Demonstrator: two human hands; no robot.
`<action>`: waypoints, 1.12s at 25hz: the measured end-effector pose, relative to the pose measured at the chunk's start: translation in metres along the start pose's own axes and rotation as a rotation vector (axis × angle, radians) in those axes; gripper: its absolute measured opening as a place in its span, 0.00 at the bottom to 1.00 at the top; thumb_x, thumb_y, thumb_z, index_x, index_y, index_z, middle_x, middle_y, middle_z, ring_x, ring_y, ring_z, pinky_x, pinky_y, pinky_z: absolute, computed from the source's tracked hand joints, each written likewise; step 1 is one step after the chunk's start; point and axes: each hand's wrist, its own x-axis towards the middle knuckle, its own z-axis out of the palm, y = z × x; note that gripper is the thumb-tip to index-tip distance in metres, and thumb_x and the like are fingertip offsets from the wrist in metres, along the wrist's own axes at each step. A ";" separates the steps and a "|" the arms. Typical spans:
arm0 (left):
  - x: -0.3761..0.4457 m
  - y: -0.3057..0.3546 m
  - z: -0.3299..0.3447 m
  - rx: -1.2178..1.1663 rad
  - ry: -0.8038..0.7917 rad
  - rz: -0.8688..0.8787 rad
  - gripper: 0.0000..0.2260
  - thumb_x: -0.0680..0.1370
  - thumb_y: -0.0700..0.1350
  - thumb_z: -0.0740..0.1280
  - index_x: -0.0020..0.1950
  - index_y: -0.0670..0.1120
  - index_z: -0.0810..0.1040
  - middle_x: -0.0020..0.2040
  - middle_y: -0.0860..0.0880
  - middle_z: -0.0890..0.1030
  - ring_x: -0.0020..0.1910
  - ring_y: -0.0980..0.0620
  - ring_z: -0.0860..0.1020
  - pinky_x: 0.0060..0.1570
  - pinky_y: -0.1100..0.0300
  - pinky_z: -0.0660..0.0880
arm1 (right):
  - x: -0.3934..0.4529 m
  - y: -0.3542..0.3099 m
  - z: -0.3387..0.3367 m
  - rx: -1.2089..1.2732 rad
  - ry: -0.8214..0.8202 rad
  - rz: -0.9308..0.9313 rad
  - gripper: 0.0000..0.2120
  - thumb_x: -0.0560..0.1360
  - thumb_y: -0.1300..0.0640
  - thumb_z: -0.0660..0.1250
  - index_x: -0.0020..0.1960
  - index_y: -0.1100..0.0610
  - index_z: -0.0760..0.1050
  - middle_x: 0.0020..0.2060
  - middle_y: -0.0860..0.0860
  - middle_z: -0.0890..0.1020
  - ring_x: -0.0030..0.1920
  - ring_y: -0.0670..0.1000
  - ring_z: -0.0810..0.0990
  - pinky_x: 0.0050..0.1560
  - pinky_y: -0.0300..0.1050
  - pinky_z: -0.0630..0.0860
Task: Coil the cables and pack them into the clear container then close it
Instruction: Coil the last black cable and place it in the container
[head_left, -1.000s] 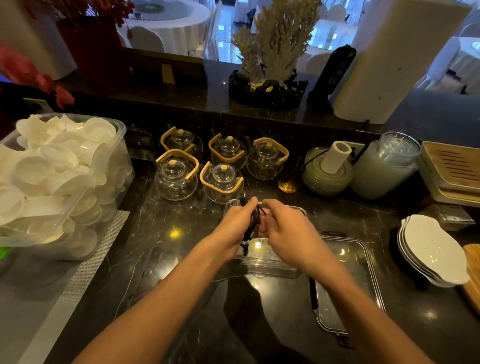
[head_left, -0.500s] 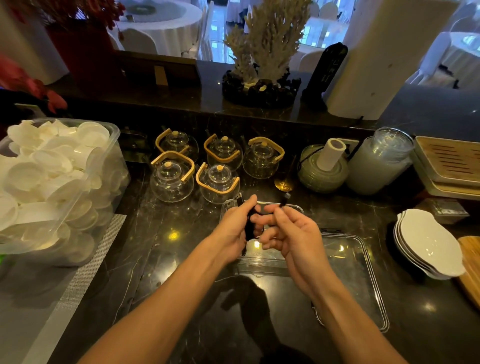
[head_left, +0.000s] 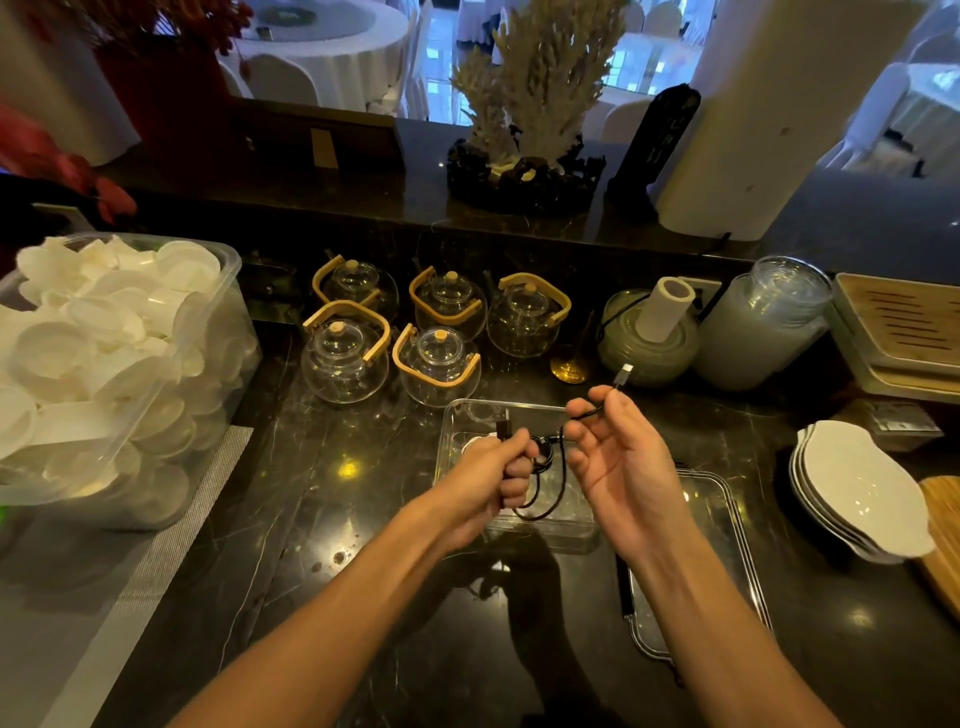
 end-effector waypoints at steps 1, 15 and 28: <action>-0.001 0.003 -0.002 -0.229 -0.029 -0.008 0.12 0.85 0.48 0.57 0.46 0.44 0.73 0.28 0.54 0.64 0.23 0.58 0.61 0.24 0.65 0.60 | 0.004 -0.001 -0.004 -0.020 0.017 -0.006 0.09 0.86 0.55 0.57 0.55 0.57 0.75 0.38 0.51 0.82 0.33 0.46 0.79 0.29 0.37 0.76; -0.021 0.040 0.009 -0.504 -0.432 -0.031 0.13 0.81 0.46 0.57 0.36 0.48 0.67 0.26 0.55 0.56 0.21 0.57 0.53 0.22 0.64 0.50 | 0.007 0.028 -0.024 -0.491 -0.219 0.257 0.06 0.81 0.58 0.64 0.46 0.57 0.74 0.30 0.47 0.60 0.27 0.43 0.57 0.26 0.36 0.56; -0.011 0.031 -0.006 -0.130 -0.243 -0.046 0.14 0.82 0.48 0.61 0.37 0.47 0.72 0.23 0.54 0.63 0.19 0.57 0.64 0.23 0.64 0.60 | -0.006 0.047 -0.010 -0.049 -0.065 0.394 0.07 0.75 0.57 0.71 0.40 0.56 0.85 0.26 0.46 0.61 0.23 0.42 0.58 0.22 0.34 0.57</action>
